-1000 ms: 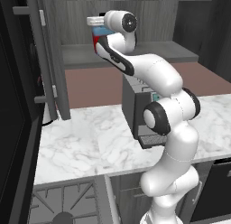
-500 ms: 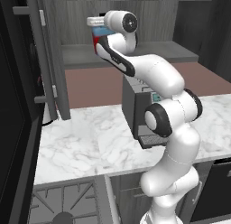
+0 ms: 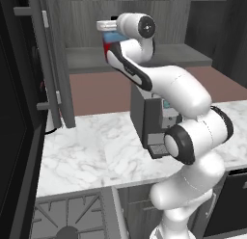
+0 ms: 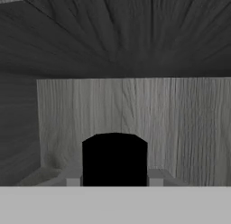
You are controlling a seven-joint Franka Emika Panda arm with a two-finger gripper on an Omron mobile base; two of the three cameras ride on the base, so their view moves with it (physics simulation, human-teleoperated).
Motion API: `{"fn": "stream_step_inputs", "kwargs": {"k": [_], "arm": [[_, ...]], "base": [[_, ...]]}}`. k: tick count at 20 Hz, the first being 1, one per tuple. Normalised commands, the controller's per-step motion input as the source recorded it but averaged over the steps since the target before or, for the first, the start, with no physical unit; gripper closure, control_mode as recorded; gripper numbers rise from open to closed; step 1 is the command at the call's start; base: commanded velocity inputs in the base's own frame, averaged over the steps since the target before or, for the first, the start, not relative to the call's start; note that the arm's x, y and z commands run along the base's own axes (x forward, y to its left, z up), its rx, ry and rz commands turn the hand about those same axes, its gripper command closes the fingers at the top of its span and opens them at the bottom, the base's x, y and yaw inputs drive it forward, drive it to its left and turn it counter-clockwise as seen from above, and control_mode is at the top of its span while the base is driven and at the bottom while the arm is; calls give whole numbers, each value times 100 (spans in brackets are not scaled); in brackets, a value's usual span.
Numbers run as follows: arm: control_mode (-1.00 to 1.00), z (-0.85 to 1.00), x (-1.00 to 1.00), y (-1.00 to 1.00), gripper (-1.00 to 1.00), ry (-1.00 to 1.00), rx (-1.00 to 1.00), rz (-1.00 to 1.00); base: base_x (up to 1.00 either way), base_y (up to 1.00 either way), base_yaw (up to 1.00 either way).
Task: Get the candle and the liquor from the cabinet and move them to the dining counter.
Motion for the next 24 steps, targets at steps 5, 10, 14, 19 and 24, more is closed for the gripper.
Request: {"fn": "stream_step_inputs", "kwargs": {"k": [5, 10, 14, 19, 24], "arm": [[-100, 0, -71, -48, 100, 0, 0, 0], [-100, 0, -74, -74, 100, 0, 0, 0], [-100, 0, -70, -74, 100, 0, 0, 0], [-100, 0, -74, -61, 100, 6, 0, 0], [-100, 0, -87, -43, 100, 13, 0, -1]], "base": [[0, 0, 0], [0, 0, 0], [0, 0, 0], [0, 0, 0], [0, 0, 0]]}}
